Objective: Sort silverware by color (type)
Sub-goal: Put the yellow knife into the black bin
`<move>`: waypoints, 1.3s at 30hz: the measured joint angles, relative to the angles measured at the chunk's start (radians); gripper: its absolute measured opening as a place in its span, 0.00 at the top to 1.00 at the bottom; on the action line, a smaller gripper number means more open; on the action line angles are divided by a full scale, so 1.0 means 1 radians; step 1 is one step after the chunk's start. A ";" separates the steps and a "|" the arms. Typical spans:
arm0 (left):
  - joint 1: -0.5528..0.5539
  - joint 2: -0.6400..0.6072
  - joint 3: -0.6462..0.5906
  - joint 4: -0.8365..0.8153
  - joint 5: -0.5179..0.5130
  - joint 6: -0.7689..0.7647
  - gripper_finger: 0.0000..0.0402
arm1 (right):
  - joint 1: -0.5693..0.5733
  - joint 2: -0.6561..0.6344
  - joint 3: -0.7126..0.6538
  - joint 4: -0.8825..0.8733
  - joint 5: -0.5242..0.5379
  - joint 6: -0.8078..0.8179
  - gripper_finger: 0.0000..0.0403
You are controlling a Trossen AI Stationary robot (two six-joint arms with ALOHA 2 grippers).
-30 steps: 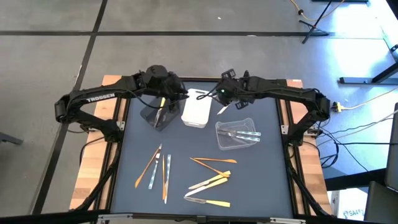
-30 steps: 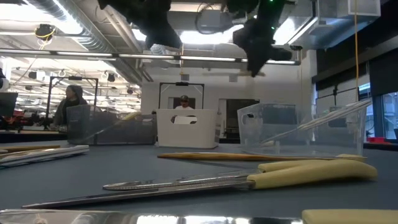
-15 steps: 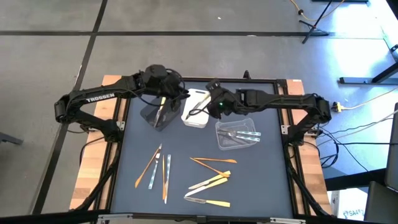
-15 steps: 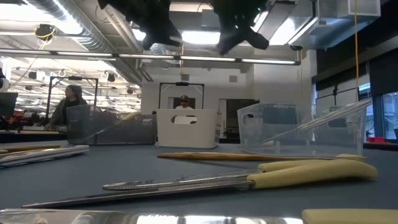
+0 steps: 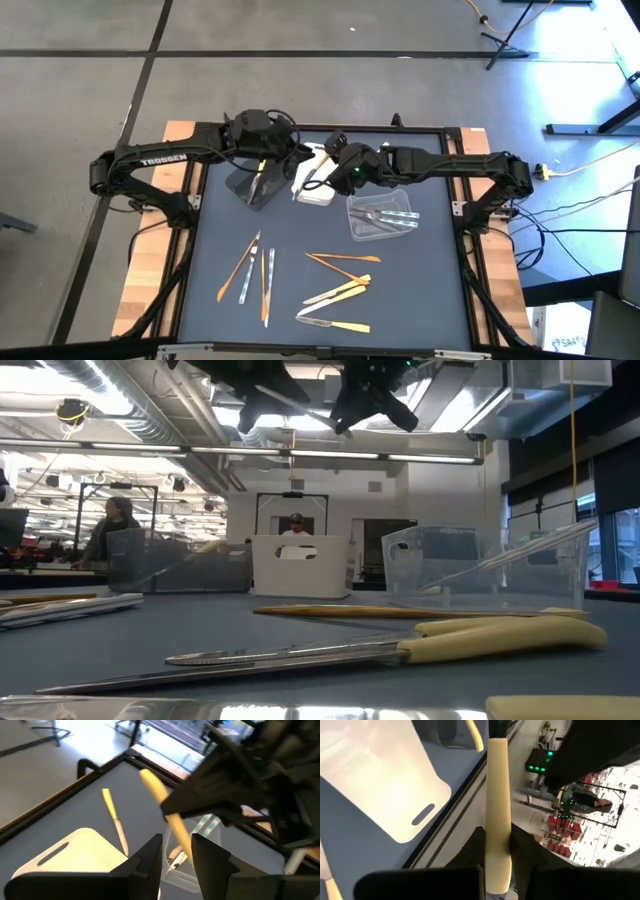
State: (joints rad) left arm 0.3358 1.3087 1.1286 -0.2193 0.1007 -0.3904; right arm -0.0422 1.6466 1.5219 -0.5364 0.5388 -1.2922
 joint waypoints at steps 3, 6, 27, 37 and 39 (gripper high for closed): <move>-0.012 0.021 0.000 0.001 -0.010 -0.027 0.76 | 0.008 0.000 0.000 0.011 -0.001 -0.018 0.90; -0.025 0.042 0.000 0.010 0.014 -0.028 0.76 | 0.017 0.000 0.000 0.015 -0.007 -0.050 0.90; -0.062 0.055 0.000 0.045 0.040 -0.080 0.76 | 0.017 0.000 0.000 0.014 -0.046 -0.079 0.90; -0.075 0.055 0.000 0.031 0.034 -0.100 0.76 | 0.017 0.001 0.000 0.020 -0.057 -0.105 0.90; -0.075 0.055 0.000 0.012 0.026 -0.105 0.76 | 0.017 0.001 0.000 0.029 -0.057 -0.104 0.90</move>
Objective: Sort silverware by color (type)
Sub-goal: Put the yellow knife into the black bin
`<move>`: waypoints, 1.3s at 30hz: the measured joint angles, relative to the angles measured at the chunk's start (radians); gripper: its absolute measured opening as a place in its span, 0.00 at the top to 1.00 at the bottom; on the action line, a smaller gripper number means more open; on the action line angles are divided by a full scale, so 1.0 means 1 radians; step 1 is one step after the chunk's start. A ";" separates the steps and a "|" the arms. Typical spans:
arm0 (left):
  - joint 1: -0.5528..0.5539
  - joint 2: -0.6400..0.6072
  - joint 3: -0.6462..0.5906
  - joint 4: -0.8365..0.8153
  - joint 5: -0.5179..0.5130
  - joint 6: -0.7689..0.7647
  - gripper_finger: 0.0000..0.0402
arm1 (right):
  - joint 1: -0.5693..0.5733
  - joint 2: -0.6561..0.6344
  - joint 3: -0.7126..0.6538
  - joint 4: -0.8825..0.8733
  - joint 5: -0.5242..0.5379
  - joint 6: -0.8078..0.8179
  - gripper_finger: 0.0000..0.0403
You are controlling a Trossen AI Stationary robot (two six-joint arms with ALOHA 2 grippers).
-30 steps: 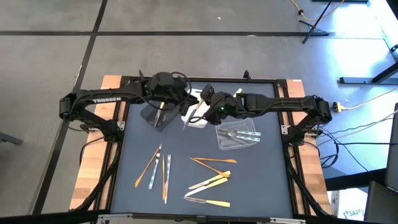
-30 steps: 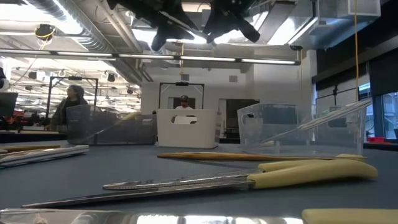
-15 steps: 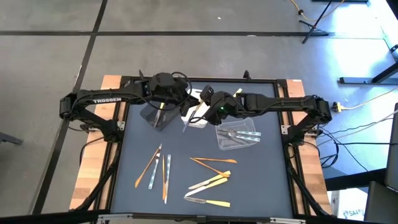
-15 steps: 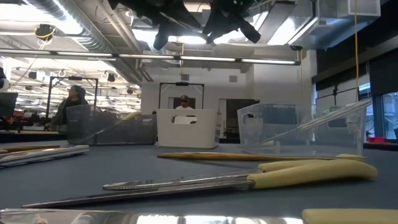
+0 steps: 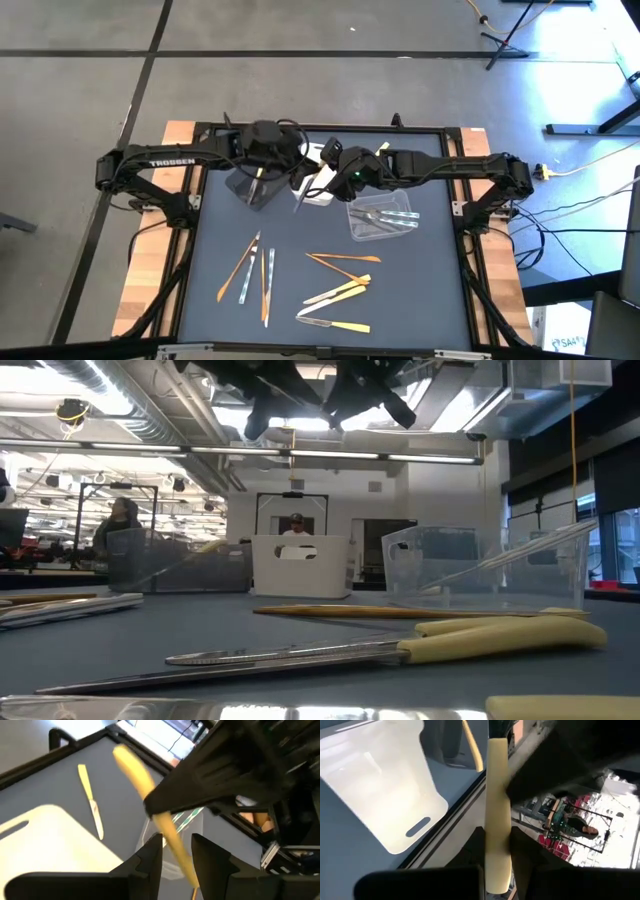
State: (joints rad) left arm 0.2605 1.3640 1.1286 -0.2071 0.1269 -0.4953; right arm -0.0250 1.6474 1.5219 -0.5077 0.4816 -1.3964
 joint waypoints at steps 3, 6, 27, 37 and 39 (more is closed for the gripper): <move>-0.001 0.000 0.000 -0.001 -0.005 -0.001 0.76 | 0.000 0.000 0.000 0.000 0.000 0.000 0.90; 0.000 0.000 0.000 -0.003 -0.005 -0.002 0.76 | 0.000 0.000 0.000 -0.001 0.001 0.000 0.90; 0.000 0.000 0.000 -0.040 -0.003 -0.022 0.76 | 0.000 0.001 0.000 0.045 -0.075 -0.099 0.90; 0.001 0.000 0.000 -0.049 -0.013 -0.019 0.87 | 0.000 0.001 0.000 0.044 -0.074 -0.105 0.90; 0.001 0.000 0.000 -0.050 -0.014 -0.019 0.90 | 0.000 0.000 0.000 0.044 -0.073 -0.105 0.90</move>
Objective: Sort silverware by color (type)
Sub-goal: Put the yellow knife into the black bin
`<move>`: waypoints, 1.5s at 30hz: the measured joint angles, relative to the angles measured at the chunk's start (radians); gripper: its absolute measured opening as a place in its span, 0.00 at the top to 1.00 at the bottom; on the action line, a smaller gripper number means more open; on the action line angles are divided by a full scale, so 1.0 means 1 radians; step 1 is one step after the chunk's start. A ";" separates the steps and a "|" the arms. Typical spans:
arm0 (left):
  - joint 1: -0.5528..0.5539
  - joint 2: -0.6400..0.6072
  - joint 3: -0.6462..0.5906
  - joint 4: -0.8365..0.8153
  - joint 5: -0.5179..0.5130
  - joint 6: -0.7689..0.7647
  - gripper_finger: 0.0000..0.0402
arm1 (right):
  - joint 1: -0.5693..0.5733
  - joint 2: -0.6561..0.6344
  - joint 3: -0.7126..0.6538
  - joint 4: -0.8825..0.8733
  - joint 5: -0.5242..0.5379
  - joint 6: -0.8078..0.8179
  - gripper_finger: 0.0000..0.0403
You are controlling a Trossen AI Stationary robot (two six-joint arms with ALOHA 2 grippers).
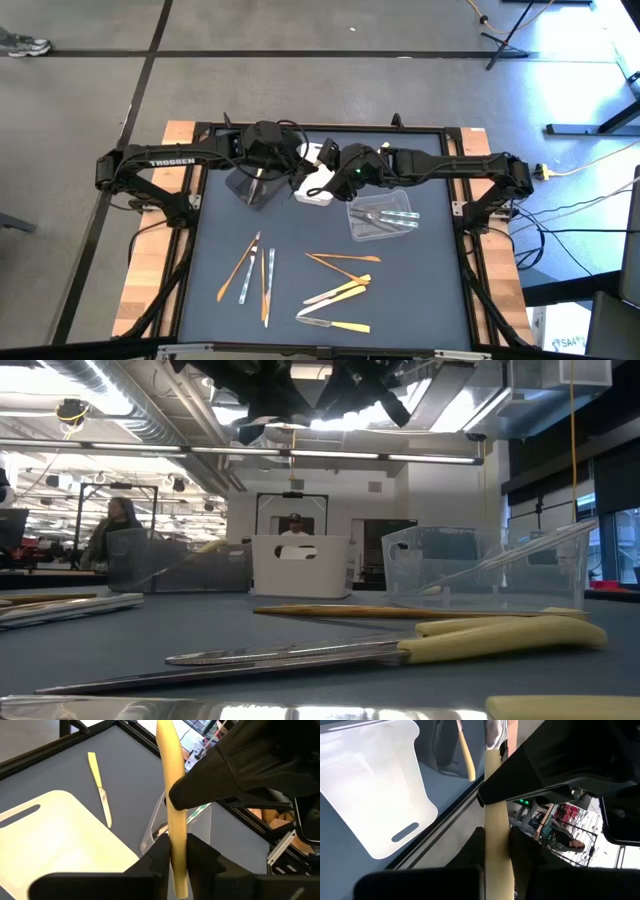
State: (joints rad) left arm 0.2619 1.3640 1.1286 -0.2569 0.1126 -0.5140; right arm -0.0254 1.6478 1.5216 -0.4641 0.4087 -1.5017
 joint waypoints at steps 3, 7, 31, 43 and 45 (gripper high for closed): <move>0.000 0.000 0.000 0.001 -0.002 0.010 0.92 | 0.000 -0.001 0.000 -0.001 0.000 0.000 0.90; 0.000 0.000 0.000 0.003 -0.005 0.023 0.92 | 0.000 -0.001 0.000 0.000 -0.001 0.000 0.88; -0.001 0.000 0.000 0.004 0.002 0.030 0.92 | 0.000 -0.001 0.000 -0.012 0.094 0.098 0.62; 0.000 0.000 0.000 -0.024 0.000 0.029 0.92 | -0.001 -0.024 0.000 -0.159 0.186 0.184 0.62; 0.000 0.000 0.000 -0.040 -0.001 0.029 0.92 | -0.006 -0.045 0.000 -0.161 0.193 0.194 0.62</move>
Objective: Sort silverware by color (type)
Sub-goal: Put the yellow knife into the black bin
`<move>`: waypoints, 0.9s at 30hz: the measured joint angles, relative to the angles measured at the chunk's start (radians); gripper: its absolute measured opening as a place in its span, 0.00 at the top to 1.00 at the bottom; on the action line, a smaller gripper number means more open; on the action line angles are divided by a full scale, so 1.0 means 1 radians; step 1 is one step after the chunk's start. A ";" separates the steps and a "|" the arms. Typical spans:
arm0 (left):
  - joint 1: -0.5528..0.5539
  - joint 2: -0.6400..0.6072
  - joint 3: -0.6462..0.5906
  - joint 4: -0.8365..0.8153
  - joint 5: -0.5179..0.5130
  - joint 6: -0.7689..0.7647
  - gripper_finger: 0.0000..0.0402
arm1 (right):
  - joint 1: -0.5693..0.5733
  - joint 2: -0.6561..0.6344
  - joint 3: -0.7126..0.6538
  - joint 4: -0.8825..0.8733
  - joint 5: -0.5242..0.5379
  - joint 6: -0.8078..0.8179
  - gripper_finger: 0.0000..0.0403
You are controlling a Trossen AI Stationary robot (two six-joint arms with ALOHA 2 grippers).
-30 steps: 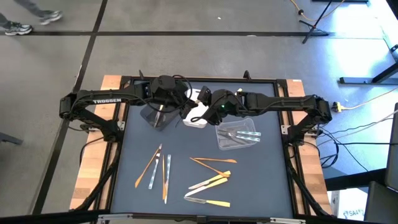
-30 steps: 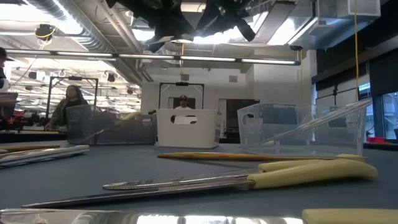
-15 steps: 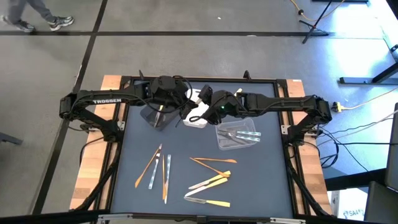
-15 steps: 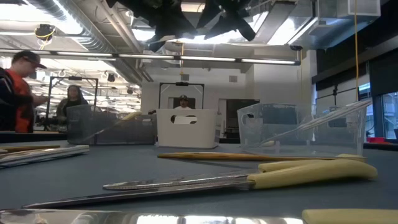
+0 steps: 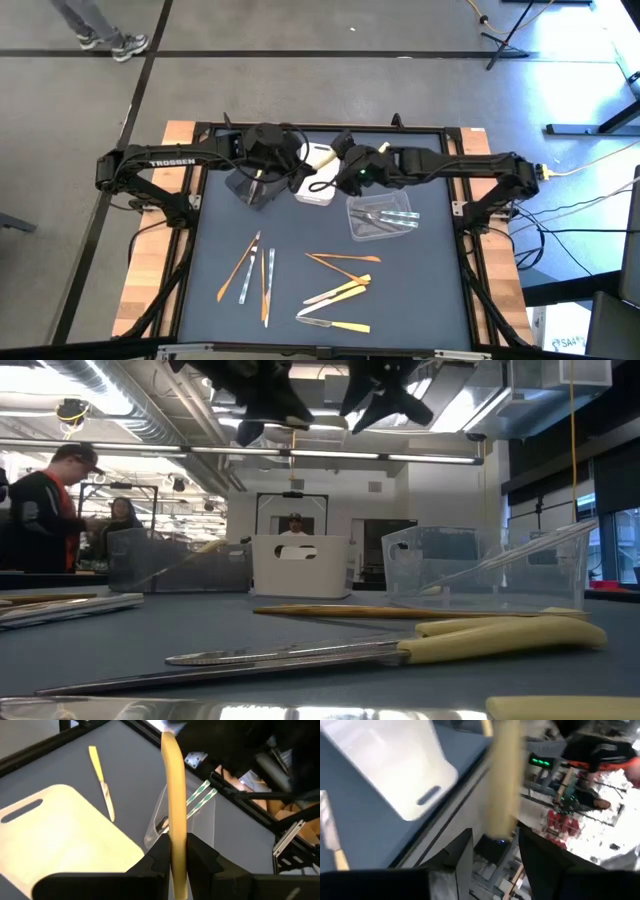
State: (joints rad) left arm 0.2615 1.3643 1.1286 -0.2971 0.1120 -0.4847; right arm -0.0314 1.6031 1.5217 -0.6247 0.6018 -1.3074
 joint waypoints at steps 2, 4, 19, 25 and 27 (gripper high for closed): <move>0.000 0.000 0.000 -0.018 0.001 0.000 0.92 | -0.006 -0.025 0.001 -0.013 -0.001 0.004 0.62; 0.000 0.000 0.000 -0.021 0.000 0.000 0.92 | -0.022 -0.046 0.001 -0.025 0.000 0.026 0.62; 0.071 0.000 0.000 -0.248 -0.199 0.075 0.92 | -0.261 -0.174 0.001 -0.331 -0.155 0.438 0.62; 0.139 -0.002 -0.046 -0.261 -0.306 0.101 0.92 | -0.313 -0.175 -0.019 -0.361 -0.240 0.474 0.62; 0.159 -0.002 -0.089 -0.229 -0.316 0.101 0.92 | -0.312 -0.174 -0.031 -0.359 -0.245 0.474 0.62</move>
State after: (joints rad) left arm 0.4208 1.3628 1.0400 -0.5256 -0.2045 -0.3837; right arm -0.3439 1.4296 1.4907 -0.9837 0.3564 -0.8334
